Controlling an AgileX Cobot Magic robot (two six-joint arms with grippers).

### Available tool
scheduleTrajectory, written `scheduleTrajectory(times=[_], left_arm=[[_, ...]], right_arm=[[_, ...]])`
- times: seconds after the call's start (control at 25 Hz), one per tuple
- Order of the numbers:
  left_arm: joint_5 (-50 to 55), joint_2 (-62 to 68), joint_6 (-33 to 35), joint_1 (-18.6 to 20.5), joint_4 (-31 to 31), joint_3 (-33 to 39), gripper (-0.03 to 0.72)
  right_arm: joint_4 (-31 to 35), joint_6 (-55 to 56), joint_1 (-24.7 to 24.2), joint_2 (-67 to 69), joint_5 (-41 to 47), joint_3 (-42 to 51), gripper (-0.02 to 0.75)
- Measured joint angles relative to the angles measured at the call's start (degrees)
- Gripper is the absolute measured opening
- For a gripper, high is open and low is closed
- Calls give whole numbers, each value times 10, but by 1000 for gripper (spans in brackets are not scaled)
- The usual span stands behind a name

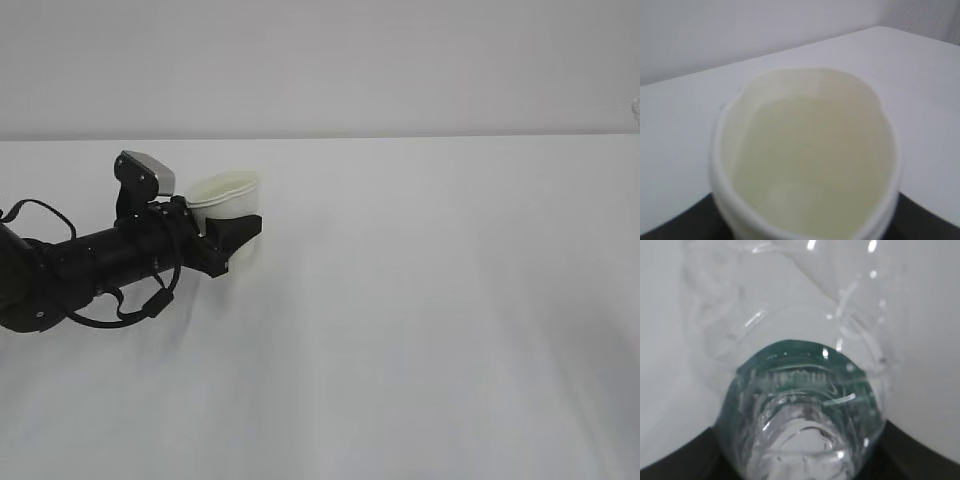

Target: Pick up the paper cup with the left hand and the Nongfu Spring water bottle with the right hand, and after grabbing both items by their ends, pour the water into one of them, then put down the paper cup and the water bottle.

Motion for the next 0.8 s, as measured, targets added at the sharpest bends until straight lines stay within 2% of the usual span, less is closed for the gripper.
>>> scheduleTrajectory(times=[0.44, 0.8], left_arm=[[-1, 0, 60, 5, -42, 10, 393], [-1, 0, 79, 5, -90, 10, 392]], right_arm=[[0, 0, 0, 0, 0, 0, 420], [0, 0, 0, 0, 0, 0, 420]])
